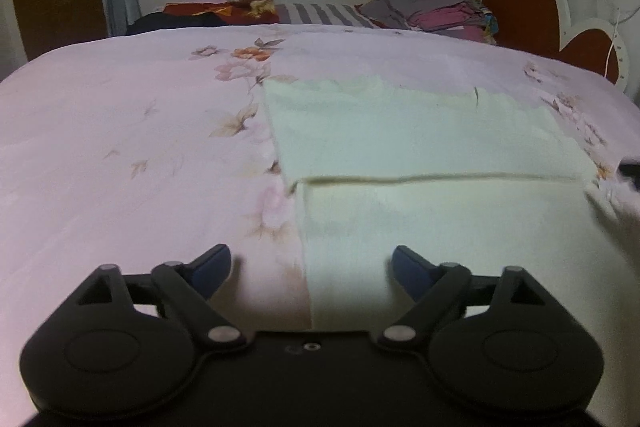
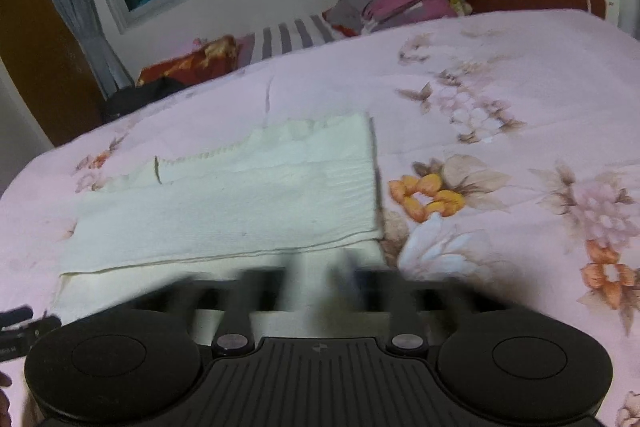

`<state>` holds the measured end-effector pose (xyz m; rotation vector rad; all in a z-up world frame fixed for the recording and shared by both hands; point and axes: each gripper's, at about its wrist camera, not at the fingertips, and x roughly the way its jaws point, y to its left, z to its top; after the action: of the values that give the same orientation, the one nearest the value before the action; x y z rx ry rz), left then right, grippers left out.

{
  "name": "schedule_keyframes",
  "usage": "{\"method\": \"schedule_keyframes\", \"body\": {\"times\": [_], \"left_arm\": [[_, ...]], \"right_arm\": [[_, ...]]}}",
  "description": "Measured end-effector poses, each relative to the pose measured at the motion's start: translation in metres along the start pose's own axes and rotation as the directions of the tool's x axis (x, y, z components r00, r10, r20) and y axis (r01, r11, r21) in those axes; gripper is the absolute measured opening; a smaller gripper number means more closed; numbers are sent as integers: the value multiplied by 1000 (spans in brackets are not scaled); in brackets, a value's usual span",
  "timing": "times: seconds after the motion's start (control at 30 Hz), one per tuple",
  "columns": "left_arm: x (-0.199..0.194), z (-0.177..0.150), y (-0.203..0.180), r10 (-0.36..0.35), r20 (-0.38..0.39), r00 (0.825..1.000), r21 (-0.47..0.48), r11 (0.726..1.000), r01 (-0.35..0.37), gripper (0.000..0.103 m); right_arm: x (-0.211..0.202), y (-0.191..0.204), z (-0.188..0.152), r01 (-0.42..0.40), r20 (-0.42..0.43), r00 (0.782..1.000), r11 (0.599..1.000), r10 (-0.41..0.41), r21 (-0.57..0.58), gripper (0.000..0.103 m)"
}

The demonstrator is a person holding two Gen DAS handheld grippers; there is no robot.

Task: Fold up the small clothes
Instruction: 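Move both tools to the sweater hem to grasp it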

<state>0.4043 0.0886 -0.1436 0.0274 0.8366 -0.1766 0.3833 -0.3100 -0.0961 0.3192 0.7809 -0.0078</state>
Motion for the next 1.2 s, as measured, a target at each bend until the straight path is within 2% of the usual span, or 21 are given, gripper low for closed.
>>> {"method": "schedule_keyframes", "body": {"times": [0.07, 0.2, 0.27, 0.3, 0.33, 0.37, 0.47, 0.57, 0.63, 0.83, 0.97, 1.1, 1.2], "left_arm": [[-9, -11, -4, 20, -17, 1000, 8, 1000, -19, 83], [-39, -41, -7, 29, -34, 999, -4, 1000, -30, 83], [-54, -58, -5, 18, -43, 999, -29, 999, -20, 77], [-62, -68, -4, 8, -55, 998, -35, 999, -10, 66], [-69, -78, -3, -7, -74, 997, -41, 999, 4, 56], [-75, -88, -2, -14, -85, 996, -51, 999, 10, 54], [-98, -114, 1, -19, -83, 996, -92, 996, 11, 57], [-117, -135, 0, -31, -86, 996, -119, 993, 21, 60], [-127, -145, -1, -71, -83, 994, -149, 987, 58, 58], [-147, -172, -7, -126, -77, 989, -217, 970, 107, 55], [-155, -184, 0, -194, -60, 979, -325, 931, 164, 51], [-155, -197, 16, -284, -24, 959, -451, 859, 243, 49], [-151, -202, 26, -345, 4, 939, -527, 797, 295, 49]], "right_arm": [[-16, -7, -5, -5, 42, 999, 1000, 6, -18, 72], [-50, -36, -20, -63, 24, 998, 998, 64, -12, 72], [-68, -54, -32, -97, 14, 995, 995, 97, -1, 70], [-77, -65, -40, -109, 7, 994, 994, 109, 9, 63], [-85, -74, -48, -118, -5, 993, 993, 118, 16, 50], [-93, -83, -56, -122, -24, 992, 992, 123, 29, 46], [-112, -109, -83, -148, -63, 986, 986, 153, 74, 46], [-124, -126, -114, -194, -123, 970, 972, 210, 129, 46], [-131, -129, -132, -206, -152, 962, 970, 225, 133, 46], [-148, -129, -174, -268, -183, 936, 947, 299, 178, 46], [-157, -129, -191, -310, -185, 917, 924, 353, 223, 46], [-160, -133, -199, -348, -183, 894, 891, 409, 292, 45], [-159, -136, -204, -367, -186, 874, 861, 449, 353, 33]]}}
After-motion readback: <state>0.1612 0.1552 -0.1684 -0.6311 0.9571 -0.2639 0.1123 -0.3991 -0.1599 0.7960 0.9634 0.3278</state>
